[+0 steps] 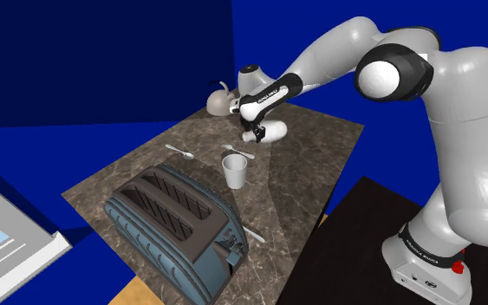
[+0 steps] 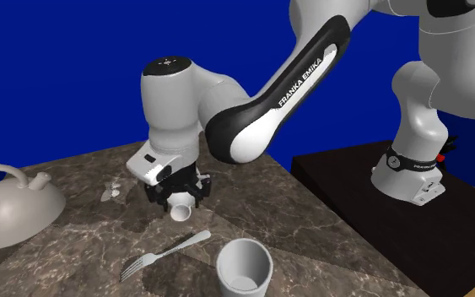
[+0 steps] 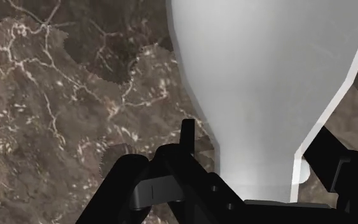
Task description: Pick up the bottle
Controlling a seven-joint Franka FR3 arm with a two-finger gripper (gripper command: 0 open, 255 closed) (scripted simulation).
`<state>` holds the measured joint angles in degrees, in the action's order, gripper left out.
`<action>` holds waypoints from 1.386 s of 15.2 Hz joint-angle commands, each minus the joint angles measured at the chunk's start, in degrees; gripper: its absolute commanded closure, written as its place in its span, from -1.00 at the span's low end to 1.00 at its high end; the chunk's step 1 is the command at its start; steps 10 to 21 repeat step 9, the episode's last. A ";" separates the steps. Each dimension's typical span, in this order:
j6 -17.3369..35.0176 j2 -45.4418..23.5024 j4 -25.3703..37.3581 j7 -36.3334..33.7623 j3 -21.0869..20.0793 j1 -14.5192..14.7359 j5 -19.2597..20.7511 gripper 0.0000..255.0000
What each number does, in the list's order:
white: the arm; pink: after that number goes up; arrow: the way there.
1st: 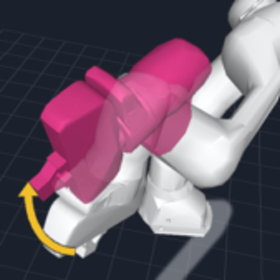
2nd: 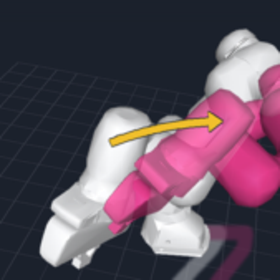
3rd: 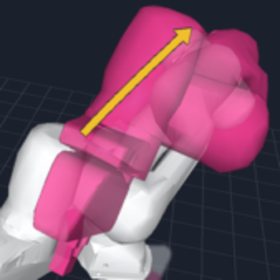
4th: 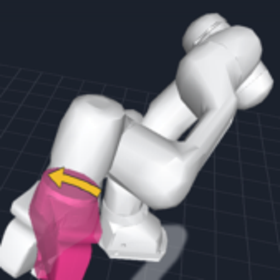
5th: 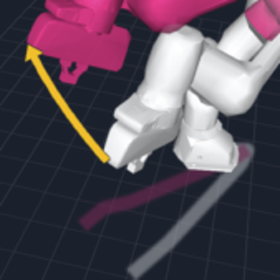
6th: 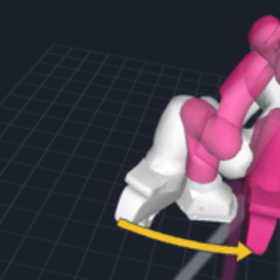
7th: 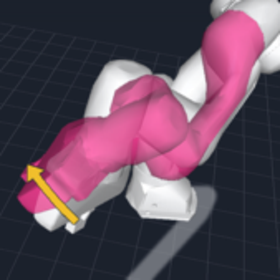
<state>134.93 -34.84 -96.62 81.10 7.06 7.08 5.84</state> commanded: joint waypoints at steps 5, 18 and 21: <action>-3.18 2.95 0.25 0.29 0.07 0.19 0.06 1.00; -4.40 3.86 0.57 0.44 0.09 0.22 0.06 1.00; -4.40 3.86 0.57 0.44 0.09 0.22 0.06 1.00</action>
